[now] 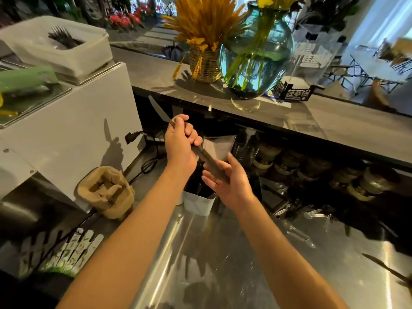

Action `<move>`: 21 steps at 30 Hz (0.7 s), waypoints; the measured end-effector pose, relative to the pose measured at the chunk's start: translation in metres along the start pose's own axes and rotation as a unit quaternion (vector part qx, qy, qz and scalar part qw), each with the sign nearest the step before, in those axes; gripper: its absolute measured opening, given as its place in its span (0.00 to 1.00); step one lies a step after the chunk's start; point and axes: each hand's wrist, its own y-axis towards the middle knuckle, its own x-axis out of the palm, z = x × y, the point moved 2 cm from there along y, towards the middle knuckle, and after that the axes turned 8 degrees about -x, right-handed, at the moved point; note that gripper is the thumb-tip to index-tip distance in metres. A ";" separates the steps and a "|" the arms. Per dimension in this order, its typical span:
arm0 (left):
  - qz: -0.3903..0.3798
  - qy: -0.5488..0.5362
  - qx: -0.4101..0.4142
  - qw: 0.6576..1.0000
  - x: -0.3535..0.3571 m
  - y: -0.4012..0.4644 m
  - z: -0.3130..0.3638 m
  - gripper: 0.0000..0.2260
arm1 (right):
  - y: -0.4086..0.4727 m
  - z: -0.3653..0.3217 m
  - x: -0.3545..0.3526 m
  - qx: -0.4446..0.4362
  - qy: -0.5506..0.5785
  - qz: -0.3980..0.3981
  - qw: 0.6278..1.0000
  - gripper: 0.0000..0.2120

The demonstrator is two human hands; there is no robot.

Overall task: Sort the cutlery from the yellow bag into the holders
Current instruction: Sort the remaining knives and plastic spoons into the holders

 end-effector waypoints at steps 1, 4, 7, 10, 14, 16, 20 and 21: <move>-0.003 0.004 0.006 1.000 0.005 -0.001 -0.005 0.11 | 0.001 0.000 0.004 -0.001 0.062 0.026 0.998 0.23; -0.010 0.015 -0.005 1.000 0.015 -0.002 -0.018 0.09 | 0.009 -0.004 0.015 -0.010 0.124 0.060 0.990 0.22; -0.038 0.017 -0.037 0.998 0.014 -0.002 -0.029 0.13 | 0.015 -0.007 0.021 0.002 0.116 0.055 0.992 0.23; -0.065 0.011 -0.061 0.996 0.003 0.003 -0.026 0.20 | 0.021 -0.008 0.021 -0.022 0.035 0.043 0.998 0.24; -0.050 0.073 -0.032 0.996 -0.017 0.019 -0.013 0.24 | 0.030 -0.015 0.007 -0.128 -0.088 0.067 0.986 0.21; -0.048 0.157 -0.012 0.986 -0.026 0.022 -0.020 0.25 | 0.033 -0.017 -0.002 -0.145 -0.092 0.065 0.983 0.20; -0.039 0.310 -0.002 0.950 -0.053 0.022 -0.047 0.18 | 0.037 -0.018 -0.008 -0.144 -0.101 0.054 0.983 0.19; -0.039 0.331 0.001 0.943 -0.059 0.022 -0.052 0.16 | 0.038 -0.018 -0.009 -0.148 -0.107 0.051 0.982 0.19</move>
